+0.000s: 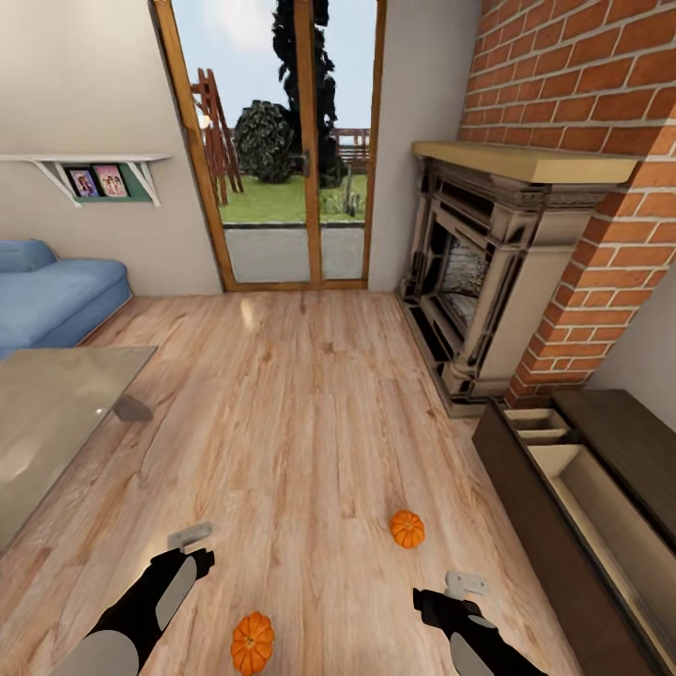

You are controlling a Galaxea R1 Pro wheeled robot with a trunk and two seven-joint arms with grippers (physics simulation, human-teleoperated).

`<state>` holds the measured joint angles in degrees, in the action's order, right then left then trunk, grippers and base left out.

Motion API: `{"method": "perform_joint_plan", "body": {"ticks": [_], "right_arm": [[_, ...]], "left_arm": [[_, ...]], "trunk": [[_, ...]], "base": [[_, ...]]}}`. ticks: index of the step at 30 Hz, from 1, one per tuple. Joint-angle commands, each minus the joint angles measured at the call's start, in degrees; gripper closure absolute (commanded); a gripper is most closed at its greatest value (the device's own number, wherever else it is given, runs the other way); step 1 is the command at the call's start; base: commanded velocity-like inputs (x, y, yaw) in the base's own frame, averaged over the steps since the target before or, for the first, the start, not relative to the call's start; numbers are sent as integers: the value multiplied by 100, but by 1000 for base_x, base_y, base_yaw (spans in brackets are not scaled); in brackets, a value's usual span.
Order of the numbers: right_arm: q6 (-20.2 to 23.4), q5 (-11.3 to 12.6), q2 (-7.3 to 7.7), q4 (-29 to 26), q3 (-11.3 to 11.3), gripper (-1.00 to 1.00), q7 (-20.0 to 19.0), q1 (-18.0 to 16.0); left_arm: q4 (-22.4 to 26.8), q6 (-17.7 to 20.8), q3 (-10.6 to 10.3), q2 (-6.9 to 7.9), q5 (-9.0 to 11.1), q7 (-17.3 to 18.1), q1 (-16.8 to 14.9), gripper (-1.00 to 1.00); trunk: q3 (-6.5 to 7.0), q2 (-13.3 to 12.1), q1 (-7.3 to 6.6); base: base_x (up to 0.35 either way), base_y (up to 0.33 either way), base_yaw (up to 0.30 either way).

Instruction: Place each of the two pumpkins and all three candles from the living room inside a cabinet in the living room (use any cabinet), then make sure every cabinet is closed, and position the cauldron so it is next to a table in the living room.

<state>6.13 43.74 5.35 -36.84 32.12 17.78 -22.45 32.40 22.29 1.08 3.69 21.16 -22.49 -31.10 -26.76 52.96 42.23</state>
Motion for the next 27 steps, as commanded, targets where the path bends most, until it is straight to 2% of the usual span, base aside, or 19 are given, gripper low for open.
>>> {"method": "perform_joint_plan", "body": {"ticks": [1, 14, 27], "right_arm": [[20, 29, 9, -16, 40, -100, 54, -5], [17, 29, 10, -16, 36, -100, 48, -5], [10, 29, 18, -16, 31, -100, 46, -5]], "left_arm": [[12, 21, -3, 0, 56, -36, -2, -100], [12, 13, 1, 0, 56, -36, -3, -100], [12, 8, -3, 0, 43, 9, -1, -100]], "trunk": [[1, 4, 2], [84, 4, 2], [91, 4, 2]], "base": [[165, -111, 223], [161, -119, 211], [103, -40, 17]]}}
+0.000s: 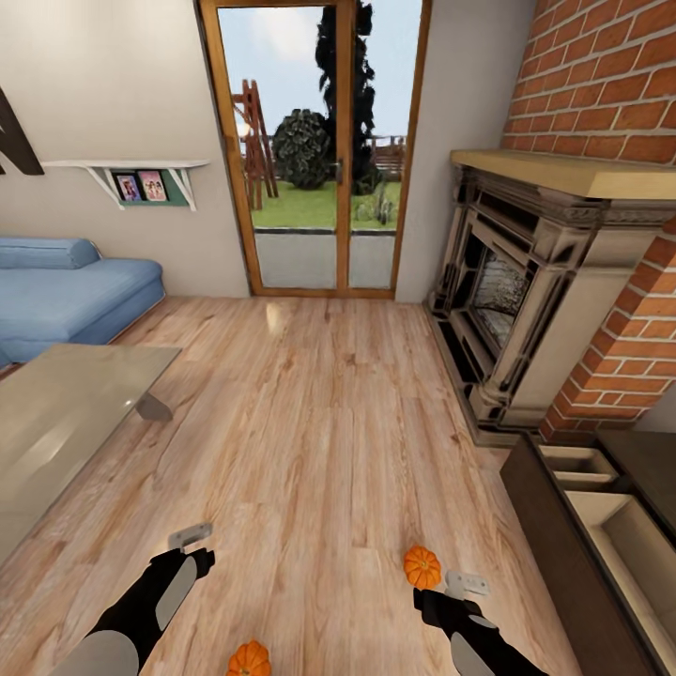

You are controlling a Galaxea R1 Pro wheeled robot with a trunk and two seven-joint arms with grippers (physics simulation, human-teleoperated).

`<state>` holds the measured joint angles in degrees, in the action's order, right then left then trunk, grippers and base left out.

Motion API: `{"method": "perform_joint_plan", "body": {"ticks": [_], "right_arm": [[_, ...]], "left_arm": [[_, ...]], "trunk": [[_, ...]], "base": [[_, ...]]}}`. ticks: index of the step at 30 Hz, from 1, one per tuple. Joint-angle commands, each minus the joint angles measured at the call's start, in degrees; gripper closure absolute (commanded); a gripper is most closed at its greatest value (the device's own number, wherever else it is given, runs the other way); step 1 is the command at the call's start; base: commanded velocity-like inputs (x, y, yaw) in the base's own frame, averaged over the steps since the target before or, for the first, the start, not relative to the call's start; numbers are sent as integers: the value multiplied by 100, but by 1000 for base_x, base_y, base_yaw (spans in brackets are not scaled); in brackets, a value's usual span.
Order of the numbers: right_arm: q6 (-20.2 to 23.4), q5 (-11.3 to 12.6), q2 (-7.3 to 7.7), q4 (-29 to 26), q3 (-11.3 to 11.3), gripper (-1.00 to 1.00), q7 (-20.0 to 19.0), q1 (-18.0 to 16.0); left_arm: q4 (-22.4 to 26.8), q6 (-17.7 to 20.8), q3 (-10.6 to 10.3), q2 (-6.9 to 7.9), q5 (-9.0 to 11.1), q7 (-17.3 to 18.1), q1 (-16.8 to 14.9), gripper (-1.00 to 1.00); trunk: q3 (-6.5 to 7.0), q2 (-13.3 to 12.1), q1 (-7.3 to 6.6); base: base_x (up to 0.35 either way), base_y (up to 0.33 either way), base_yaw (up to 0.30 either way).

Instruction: Place each of the two pumpkins and all three candles from the living room inside a cabinet in the living room (use any cabinet), then make sure every cabinet is closed, and position the cauldron so it is next to a table in the living room.

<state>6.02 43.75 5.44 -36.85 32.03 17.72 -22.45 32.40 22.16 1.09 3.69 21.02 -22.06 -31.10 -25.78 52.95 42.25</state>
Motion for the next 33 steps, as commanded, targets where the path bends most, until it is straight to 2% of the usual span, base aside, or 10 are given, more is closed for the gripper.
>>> {"method": "perform_joint_plan", "body": {"ticks": [1, 14, 28, 30, 33], "right_arm": [[19, 29, 9, -15, 40, -100, 51, -5], [17, 20, 10, -15, 32, -100, 12, -5], [7, 27, 29, -45, 31, -100, -18, -5], [10, 28, 21, -60, 31, -100, -21, -5], [12, 28, 17, -100, 31, -100, -30, -5]], "left_arm": [[12, 22, -3, 1, 56, -30, -3, -100], [12, 23, -3, 1, 71, 7, -2, -100], [10, 34, 30, 18, 140, 69, -4, -100], [6, 37, 33, 21, 150, 188, -4, -100], [-74, 43, 65, 28, 151, 551, -2, -100]], "trunk": [[-6, 5, 1], [-6, 5, 1], [-258, 566, 308], [-294, 647, 352], [-347, 767, 418]], "base": [[10, -4, 0], [1, -1, 0], [0, 0, 0], [0, 0, 0], [0, 0, 0]]}}
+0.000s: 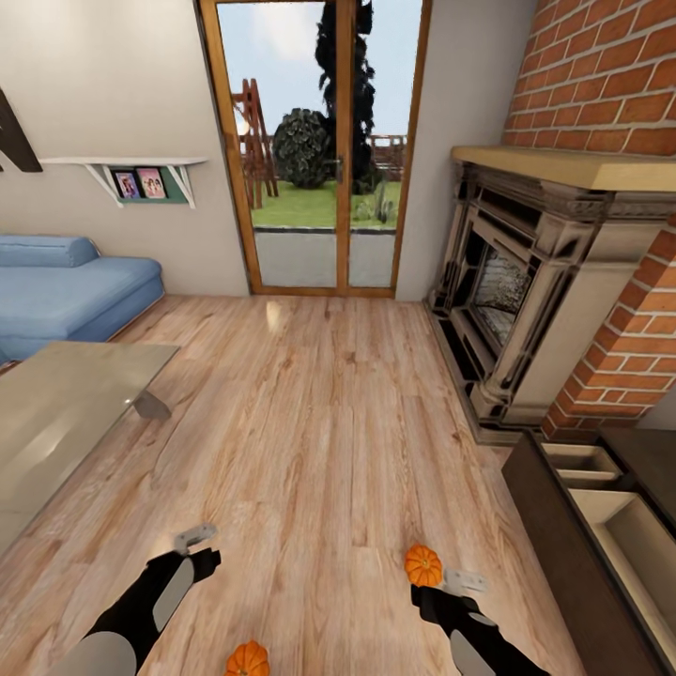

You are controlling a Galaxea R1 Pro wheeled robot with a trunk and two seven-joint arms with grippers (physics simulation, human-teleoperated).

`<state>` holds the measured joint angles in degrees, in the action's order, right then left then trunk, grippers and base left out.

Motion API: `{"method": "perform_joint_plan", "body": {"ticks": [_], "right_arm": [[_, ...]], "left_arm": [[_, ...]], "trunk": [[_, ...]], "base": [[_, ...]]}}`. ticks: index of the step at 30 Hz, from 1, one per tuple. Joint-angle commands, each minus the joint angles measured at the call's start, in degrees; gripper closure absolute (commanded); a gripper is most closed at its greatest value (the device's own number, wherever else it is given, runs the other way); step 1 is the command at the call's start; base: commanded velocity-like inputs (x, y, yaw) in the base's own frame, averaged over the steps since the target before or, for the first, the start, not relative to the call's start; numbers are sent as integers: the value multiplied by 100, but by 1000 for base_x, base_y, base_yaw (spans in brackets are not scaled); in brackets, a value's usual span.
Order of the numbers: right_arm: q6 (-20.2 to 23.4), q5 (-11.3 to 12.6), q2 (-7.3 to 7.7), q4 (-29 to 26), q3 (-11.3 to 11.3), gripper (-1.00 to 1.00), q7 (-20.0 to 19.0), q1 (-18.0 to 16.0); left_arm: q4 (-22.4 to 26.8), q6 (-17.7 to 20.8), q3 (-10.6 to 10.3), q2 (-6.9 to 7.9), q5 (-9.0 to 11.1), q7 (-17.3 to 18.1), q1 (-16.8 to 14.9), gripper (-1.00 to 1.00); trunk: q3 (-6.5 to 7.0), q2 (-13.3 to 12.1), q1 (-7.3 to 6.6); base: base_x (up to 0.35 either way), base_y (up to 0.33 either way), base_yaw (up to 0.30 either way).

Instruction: Place each of the two pumpkins and all three candles from the living room inside a cabinet in the living room (use any cabinet), then make sure every cabinet is closed, and position the cauldron so it is next to a table in the living room.

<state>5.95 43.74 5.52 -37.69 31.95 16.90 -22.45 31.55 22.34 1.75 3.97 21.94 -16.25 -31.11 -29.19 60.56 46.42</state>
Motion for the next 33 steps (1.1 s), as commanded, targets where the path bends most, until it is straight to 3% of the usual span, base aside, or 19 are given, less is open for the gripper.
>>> {"method": "perform_joint_plan", "body": {"ticks": [1, 6, 13, 18, 19, 22, 26, 33], "right_arm": [[23, 32, 6, -35, 39, -100, 25, -5], [117, 95, 2, -701, 39, -100, -213, -5], [661, 113, 5, -1575, 20, -100, -232, -5], [1640, 117, 18, -2864, -29, -100, -202, -5], [1945, 117, 15, -3234, -52, -100, -171, -5], [2269, 120, -2, -3844, -159, -100, 1, -5], [2513, 100, 8, -4101, -220, -100, 129, -5], [2704, 118, 11, -4568, -226, -100, 146, -5]], "left_arm": [[-53, 28, 12, 13, 49, 166, -2, -100], [-444, 31, 114, 379, 94, 1313, -4, -100], [-732, 11, 358, 449, 131, 1634, -3, -100], [-1006, -117, 401, 601, 157, 1765, -1, -100], [-1089, -218, 411, 653, 160, 1988, -2, -100], [-1241, -311, 418, 821, 170, 2575, -1, -100], [-1410, -343, 414, 934, 415, 2833, -2, -100], [-1431, -353, 414, 928, 514, 2862, -2, -100]], "trunk": [[-24, 46, 23], [-114, 246, 133], [-240, 527, 287], [-330, 728, 396], [-348, 768, 418], [-401, 888, 484], [-473, 1049, 572], [-599, 1329, 726]], "base": [[0, 0, 0], [0, 0, 0], [0, 0, 0], [0, 0, 0], [0, 0, 0], [0, 0, 0], [0, 0, 0], [0, 0, 0]]}}
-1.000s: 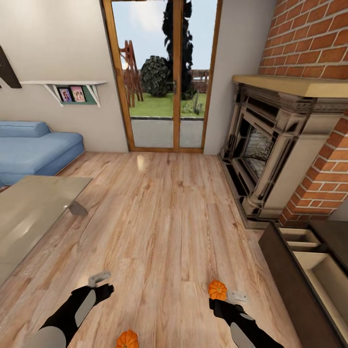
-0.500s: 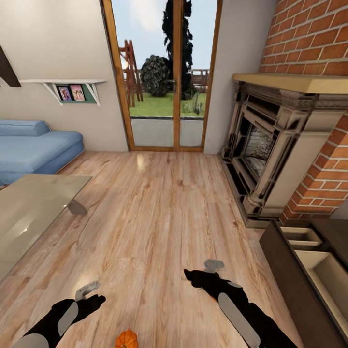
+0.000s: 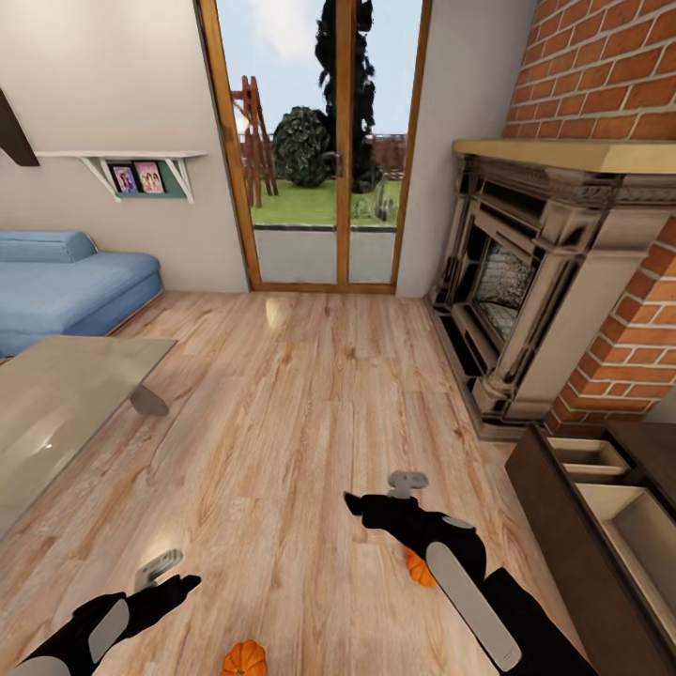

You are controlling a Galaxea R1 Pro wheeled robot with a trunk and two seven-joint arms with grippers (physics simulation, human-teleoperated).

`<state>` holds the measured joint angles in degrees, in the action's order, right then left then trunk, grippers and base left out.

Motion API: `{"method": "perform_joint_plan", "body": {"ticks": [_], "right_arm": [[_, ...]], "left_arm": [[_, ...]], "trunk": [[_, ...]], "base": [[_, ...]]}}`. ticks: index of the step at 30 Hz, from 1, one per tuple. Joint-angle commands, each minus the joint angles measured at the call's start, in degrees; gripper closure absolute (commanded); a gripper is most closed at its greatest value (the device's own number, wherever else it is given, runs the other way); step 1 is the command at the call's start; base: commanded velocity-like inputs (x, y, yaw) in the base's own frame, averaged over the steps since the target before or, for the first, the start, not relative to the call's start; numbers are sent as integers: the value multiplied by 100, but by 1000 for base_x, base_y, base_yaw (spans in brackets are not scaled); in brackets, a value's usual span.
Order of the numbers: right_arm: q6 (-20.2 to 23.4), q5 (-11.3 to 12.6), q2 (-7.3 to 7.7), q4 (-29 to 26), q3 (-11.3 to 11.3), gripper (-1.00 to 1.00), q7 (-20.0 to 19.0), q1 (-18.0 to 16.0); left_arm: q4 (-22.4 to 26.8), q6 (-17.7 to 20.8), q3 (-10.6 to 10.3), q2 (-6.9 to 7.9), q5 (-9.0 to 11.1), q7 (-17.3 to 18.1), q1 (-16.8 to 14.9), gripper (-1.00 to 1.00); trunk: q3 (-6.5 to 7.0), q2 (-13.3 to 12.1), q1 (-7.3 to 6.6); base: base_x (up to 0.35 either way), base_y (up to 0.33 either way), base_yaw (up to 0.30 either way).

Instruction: Place each of the two pumpkins and all three candles from the living room inside a cabinet in the living room (use any cabinet), then make sure every cabinet is closed, and position the cauldron so it is next to a table in the living room.

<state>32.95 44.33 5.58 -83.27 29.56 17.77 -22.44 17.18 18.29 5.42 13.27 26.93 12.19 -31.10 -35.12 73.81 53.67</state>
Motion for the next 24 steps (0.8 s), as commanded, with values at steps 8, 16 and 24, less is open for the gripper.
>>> {"method": "perform_joint_plan", "body": {"ticks": [8, 16, 24], "right_arm": [[231, 70, -4, -313, 14, -100, 60, -6], [253, 85, -4, -346, 23, -100, 52, -6], [701, 506, -1, -519, 0, -100, 51, -6]], "left_arm": [[2, -160, 47, -31, 29, 82, -2, -100], [4, -185, 42, -2, 32, 345, -5, -100], [2, -186, 38, 8, 32, 375, -6, -100]], "trunk": [[-149, 325, 176], [-293, 646, 352], [-437, 967, 528]], "base": [[0, 0, 0], [0, 0, 0], [0, 0, 0]]}}
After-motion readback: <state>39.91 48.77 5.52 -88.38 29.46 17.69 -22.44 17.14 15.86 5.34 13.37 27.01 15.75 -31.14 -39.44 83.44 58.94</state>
